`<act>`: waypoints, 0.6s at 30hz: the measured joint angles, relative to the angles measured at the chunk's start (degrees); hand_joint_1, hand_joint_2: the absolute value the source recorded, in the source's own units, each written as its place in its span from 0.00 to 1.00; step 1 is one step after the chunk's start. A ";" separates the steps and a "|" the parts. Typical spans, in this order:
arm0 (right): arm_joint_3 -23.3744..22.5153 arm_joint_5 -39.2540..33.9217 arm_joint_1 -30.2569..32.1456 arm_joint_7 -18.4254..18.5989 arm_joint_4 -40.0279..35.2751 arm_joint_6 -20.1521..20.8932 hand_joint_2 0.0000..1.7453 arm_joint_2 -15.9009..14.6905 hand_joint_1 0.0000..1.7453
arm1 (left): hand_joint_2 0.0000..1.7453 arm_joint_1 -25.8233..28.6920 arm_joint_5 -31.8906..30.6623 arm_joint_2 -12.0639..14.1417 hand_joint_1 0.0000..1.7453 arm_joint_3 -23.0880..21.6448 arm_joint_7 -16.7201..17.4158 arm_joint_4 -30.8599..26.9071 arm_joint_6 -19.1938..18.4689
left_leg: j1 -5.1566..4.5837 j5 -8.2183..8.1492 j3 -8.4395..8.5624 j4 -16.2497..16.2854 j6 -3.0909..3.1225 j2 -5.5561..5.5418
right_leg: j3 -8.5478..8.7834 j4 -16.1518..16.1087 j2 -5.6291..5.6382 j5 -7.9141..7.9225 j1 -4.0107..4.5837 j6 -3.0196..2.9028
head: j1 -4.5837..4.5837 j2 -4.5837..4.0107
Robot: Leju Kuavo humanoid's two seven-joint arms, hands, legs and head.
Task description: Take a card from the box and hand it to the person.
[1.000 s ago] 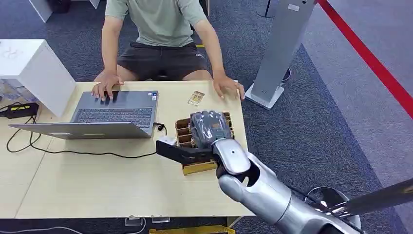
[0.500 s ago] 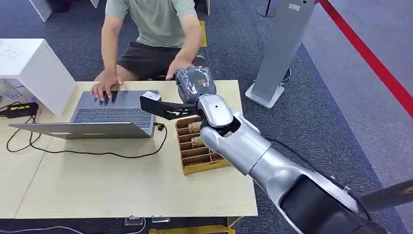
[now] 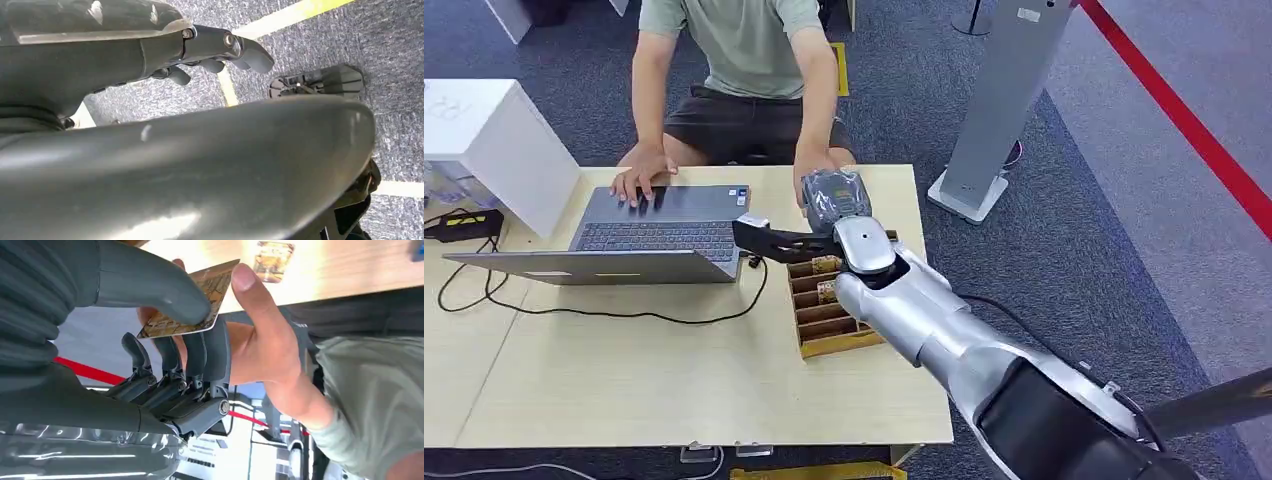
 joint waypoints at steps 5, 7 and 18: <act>0.17 0.31 -0.67 -0.18 3.87 -0.50 1.00 0.17 0.00 | 0.00 -0.36 0.09 -0.15 0.00 -0.87 -0.52 0.00 -0.39 | 0.00 0.00 0.01 0.00 0.00 0.01 | -0.01 0.00 0.02 0.00 0.00 0.00 | -0.09 0.00; 0.17 0.50 -1.14 -0.22 4.27 -1.29 1.00 0.17 0.00 | 0.00 -0.35 0.35 -0.15 0.00 -0.98 -0.63 0.00 -0.33 | 0.00 0.00 0.01 0.00 0.00 0.02 | -0.01 0.00 0.02 0.00 0.00 0.00 | -0.07 0.00; -1.02 0.13 -3.54 1.24 -3.33 -3.22 1.00 -3.01 0.00 | 0.00 0.01 1.25 -0.15 0.00 -1.44 -2.62 0.02 -1.51 | 0.00 0.00 0.06 0.03 -0.01 0.02 | -0.01 0.00 0.02 0.00 0.00 0.00 | -0.09 0.00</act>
